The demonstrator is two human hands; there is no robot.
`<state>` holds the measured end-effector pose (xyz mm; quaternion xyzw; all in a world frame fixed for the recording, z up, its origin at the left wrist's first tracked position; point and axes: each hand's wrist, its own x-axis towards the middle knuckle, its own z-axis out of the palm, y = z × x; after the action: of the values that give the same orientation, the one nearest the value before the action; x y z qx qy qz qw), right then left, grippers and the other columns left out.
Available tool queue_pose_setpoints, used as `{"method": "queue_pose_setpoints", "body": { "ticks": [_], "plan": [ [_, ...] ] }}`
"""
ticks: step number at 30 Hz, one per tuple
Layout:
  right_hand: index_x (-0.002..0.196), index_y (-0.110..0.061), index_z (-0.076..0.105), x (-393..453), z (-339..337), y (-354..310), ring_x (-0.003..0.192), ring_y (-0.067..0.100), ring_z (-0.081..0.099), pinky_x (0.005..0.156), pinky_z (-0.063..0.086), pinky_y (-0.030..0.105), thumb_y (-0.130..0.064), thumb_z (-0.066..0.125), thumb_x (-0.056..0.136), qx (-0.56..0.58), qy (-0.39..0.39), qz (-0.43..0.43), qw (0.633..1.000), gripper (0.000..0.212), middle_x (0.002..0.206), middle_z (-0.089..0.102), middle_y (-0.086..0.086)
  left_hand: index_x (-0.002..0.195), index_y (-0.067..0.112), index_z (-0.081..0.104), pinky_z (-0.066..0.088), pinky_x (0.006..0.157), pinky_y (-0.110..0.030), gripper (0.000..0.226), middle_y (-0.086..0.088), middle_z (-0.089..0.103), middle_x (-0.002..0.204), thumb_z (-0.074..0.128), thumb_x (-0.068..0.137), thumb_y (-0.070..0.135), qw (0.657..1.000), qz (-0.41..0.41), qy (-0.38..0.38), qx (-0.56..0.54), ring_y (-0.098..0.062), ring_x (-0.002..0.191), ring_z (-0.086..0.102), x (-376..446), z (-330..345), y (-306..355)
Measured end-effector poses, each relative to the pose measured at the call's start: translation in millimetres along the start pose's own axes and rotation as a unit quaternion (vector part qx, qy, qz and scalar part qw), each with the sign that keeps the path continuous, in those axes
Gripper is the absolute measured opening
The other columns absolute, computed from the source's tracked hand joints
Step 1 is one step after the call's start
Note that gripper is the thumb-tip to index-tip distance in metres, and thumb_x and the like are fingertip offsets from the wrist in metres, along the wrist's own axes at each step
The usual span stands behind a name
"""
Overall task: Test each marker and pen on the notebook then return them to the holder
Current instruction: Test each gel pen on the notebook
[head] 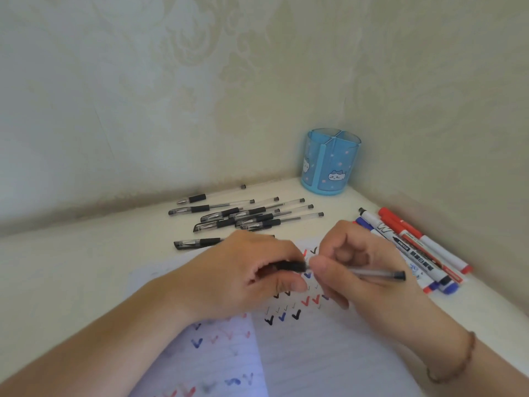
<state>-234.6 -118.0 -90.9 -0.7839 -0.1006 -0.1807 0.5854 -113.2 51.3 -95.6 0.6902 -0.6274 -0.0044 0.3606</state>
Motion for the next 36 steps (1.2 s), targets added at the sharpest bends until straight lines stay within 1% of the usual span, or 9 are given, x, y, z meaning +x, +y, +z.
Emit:
{"method": "queue_pose_setpoints", "body": {
  "ticks": [2, 7, 11, 16, 21, 28, 32, 34, 36],
  "plan": [
    [0.075, -0.027, 0.06, 1.4, -1.2, 0.8, 0.041, 0.014, 0.051, 0.044, 0.041, 0.02, -0.042, 0.07, 0.082, 0.017, 0.03, 0.012, 0.999, 0.019, 0.054, 0.063, 0.0, 0.093, 0.018, 0.065, 0.034, 0.056, -0.01, 0.031, 0.014, 0.052, 0.067, 0.049, 0.097, 0.044, 0.999, -0.008, 0.028, 0.032, -0.002, 0.059, 0.048, 0.3, -0.9, -3.9],
    [0.072, -0.017, 0.059, -0.4, 3.0, -0.7, 0.045, 0.023, 0.061, 0.047, 0.049, 0.024, -0.012, 0.073, 0.078, 0.04, 0.022, 0.048, 0.998, 0.016, 0.061, 0.069, 0.012, 0.093, 0.015, 0.061, 0.038, 0.056, -0.021, 0.032, 0.012, 0.05, 0.07, 0.042, 0.101, 0.038, 0.998, -0.009, 0.013, 0.053, -0.005, 0.062, 0.045, -3.0, 4.4, -3.4],
    [0.068, -0.023, 0.057, -0.8, 1.9, -3.4, 0.044, 0.023, 0.06, 0.046, 0.044, 0.018, 0.0, 0.068, 0.082, 0.061, -0.003, 0.037, 0.997, 0.029, 0.06, 0.067, 0.016, 0.088, 0.011, 0.062, 0.034, 0.049, -0.023, 0.038, 0.008, 0.048, 0.061, 0.04, 0.101, 0.039, 1.0, -0.002, -0.005, 0.017, -0.01, 0.053, 0.043, -3.6, -0.4, 0.3],
    [0.068, -0.025, 0.057, -2.0, 2.0, -5.5, 0.045, 0.021, 0.059, 0.047, 0.045, 0.019, 0.0, 0.067, 0.082, 0.072, -0.021, 0.035, 0.997, 0.03, 0.062, 0.068, 0.016, 0.09, 0.01, 0.063, 0.028, 0.045, -0.024, 0.03, 0.001, 0.043, 0.053, 0.046, 0.1, 0.032, 0.999, -0.006, -0.027, -0.03, -0.015, 0.046, 0.038, -4.9, -1.0, 1.4],
    [0.07, -0.019, 0.058, -2.7, 0.0, -5.8, 0.046, 0.019, 0.06, 0.048, 0.046, 0.019, 0.0, 0.067, 0.082, 0.061, -0.029, 0.035, 0.997, 0.025, 0.063, 0.069, 0.012, 0.094, 0.012, 0.066, 0.023, 0.045, -0.02, 0.026, 0.006, 0.037, 0.051, 0.048, 0.1, 0.031, 0.997, -0.014, -0.035, -0.064, -0.012, 0.042, 0.032, -5.4, -0.5, 3.3],
    [0.069, -0.029, 0.06, -1.9, -2.1, -5.2, 0.045, 0.017, 0.06, 0.047, 0.046, 0.02, -0.016, 0.076, 0.081, 0.033, -0.011, 0.017, 0.999, 0.024, 0.062, 0.069, 0.008, 0.102, 0.018, 0.067, 0.028, 0.043, -0.022, 0.027, 0.006, 0.048, 0.053, 0.051, 0.098, 0.039, 0.998, -0.027, -0.028, -0.058, -0.012, 0.042, 0.039, -3.9, 1.3, 2.5],
    [0.069, -0.026, 0.063, 2.8, -9.0, 1.0, 0.04, 0.019, 0.055, 0.043, 0.042, 0.021, -0.025, 0.08, 0.069, 0.071, 0.044, 0.016, 0.996, 0.017, 0.054, 0.065, 0.007, 0.105, 0.034, 0.051, 0.034, 0.05, -0.029, 0.023, -0.003, 0.042, 0.062, 0.061, 0.089, 0.046, 0.993, -0.073, -0.008, -0.097, -0.016, 0.056, 0.039, -6.1, -0.4, 0.7],
    [0.074, -0.024, 0.066, 5.5, -20.7, -1.1, 0.04, 0.022, 0.051, 0.043, 0.039, 0.022, -0.028, 0.08, 0.067, 0.097, 0.059, 0.028, 0.993, 0.016, 0.051, 0.062, 0.009, 0.109, 0.032, 0.042, 0.042, 0.06, -0.033, 0.017, -0.004, 0.048, 0.074, 0.052, 0.096, 0.03, 0.989, -0.091, 0.003, -0.116, -0.024, 0.067, 0.044, -8.1, -2.7, -0.6],
    [0.083, -0.022, 0.072, 6.9, -33.8, -4.2, 0.049, 0.028, 0.058, 0.045, 0.041, 0.025, -0.025, 0.069, 0.07, 0.102, 0.039, 0.062, 0.992, 0.014, 0.059, 0.067, 0.014, 0.111, 0.029, 0.033, 0.045, 0.071, -0.036, 0.018, 0.005, 0.055, 0.084, 0.041, 0.099, 0.019, 0.991, -0.094, 0.008, -0.094, -0.023, 0.076, 0.05, -8.8, -4.3, -4.3]
  ]
}}
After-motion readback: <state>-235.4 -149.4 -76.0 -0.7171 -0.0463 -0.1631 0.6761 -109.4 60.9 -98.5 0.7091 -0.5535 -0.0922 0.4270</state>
